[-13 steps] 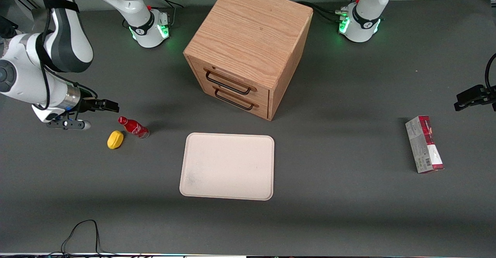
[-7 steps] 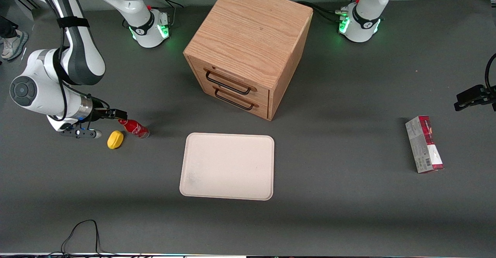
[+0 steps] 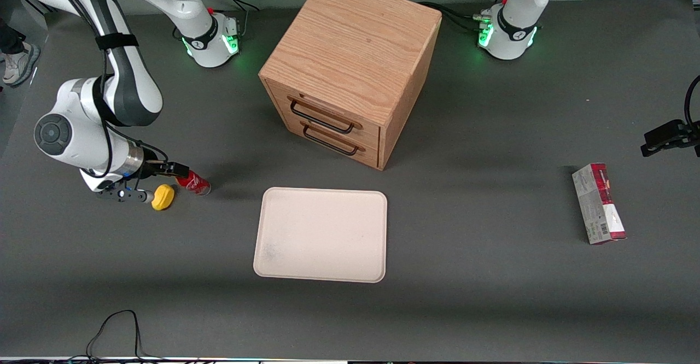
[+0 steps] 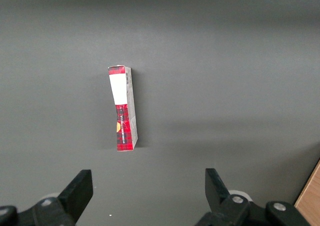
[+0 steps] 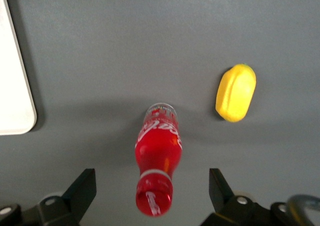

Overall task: Place coke bottle on tray
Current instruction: 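Close the right gripper around the bottle's neck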

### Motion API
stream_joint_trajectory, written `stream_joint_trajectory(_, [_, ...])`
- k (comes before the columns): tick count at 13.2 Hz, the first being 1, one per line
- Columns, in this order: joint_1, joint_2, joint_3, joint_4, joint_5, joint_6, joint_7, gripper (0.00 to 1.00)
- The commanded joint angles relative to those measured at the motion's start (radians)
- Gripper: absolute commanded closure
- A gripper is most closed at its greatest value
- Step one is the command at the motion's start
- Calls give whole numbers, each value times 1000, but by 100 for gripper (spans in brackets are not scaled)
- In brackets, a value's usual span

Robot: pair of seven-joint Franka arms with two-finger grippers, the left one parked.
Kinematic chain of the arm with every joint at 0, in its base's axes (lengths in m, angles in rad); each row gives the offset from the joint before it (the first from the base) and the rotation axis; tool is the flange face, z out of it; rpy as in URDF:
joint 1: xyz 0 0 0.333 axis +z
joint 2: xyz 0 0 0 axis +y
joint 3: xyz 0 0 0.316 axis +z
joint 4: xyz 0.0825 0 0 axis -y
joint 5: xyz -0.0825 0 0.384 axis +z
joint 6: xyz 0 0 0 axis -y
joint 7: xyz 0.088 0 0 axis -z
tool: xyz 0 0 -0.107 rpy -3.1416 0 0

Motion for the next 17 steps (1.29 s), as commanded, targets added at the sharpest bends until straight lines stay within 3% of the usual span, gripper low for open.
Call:
stream_joint_trajectory(1, [17,15,-2,13,-5,9,13,0])
stream_joint_trajectory(6, [20,17,1,8,-14,11,9,3])
stream_joint_trajectory(17, [21,9,1,-13,-66,3,-14,31])
